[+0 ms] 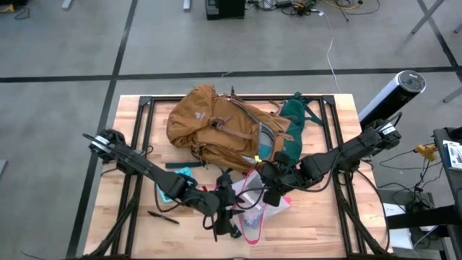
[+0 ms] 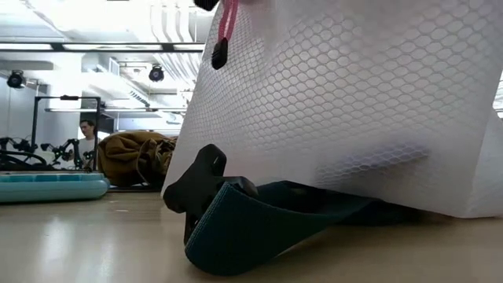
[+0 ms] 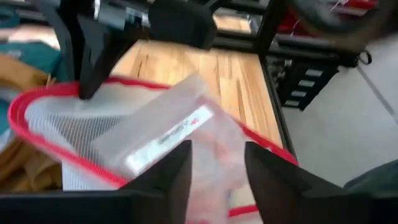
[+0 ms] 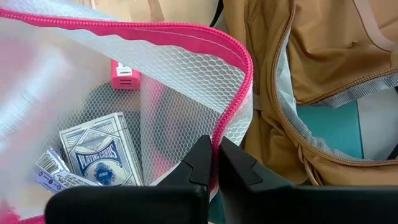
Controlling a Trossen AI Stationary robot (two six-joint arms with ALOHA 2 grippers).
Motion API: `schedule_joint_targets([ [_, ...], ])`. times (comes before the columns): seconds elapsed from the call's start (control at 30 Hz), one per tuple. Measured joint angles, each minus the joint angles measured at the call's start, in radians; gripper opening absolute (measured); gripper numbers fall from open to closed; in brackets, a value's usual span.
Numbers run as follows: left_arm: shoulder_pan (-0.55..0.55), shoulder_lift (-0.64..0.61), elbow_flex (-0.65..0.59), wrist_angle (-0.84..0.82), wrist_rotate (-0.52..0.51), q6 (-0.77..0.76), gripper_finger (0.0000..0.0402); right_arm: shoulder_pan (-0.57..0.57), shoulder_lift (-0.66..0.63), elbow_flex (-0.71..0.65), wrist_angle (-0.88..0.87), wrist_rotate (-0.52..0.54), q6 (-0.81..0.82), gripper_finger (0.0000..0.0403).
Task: Unpack backpack
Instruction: Put the calculator into the pink zip bag
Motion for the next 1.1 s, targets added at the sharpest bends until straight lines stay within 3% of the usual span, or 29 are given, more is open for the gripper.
schedule_joint_targets([
  [0.17, 0.011, -0.002, 0.000, -0.092, 0.000, -0.099, 0.0199, 0.000, 0.000, 0.000, 0.002, 0.000, 0.000, 0.0000],
  [0.3, 0.012, -0.021, 0.000, -0.279, -0.001, -0.300, 0.0211, 0.000, 0.000, 0.000, 0.001, 0.000, 0.000, 0.0000],
  [0.43, -0.016, -0.064, 0.002, -0.590, 0.031, -0.693, 0.0207, 0.000, 0.000, 0.000, -0.001, 0.000, 0.000, 0.0000],
  [0.53, -0.050, -0.087, -0.001, -0.854, 0.130, -1.035, 0.0202, 0.000, 0.001, 0.000, -0.001, 0.000, 0.000, 0.0000],
  [0.63, -0.102, -0.119, -0.022, -1.032, 0.197, -1.239, 0.0200, 0.000, 0.001, 0.000, 0.000, 0.000, -0.004, 0.0000],
  [0.73, -0.147, -0.156, -0.080, -1.042, 0.243, -1.342, 0.0201, 0.000, 0.001, 0.000, 0.000, 0.000, -0.009, 0.0000],
  [0.93, -0.234, -0.287, -0.286, -0.839, 0.236, -1.499, 0.0224, 0.002, 0.001, 0.000, 0.000, -0.009, -0.031, 0.0000],
  [1.1, -0.329, -0.394, -0.480, -0.749, 0.208, -1.773, 0.0251, 0.003, 0.001, -0.001, 0.000, -0.019, -0.035, 0.0000],
])
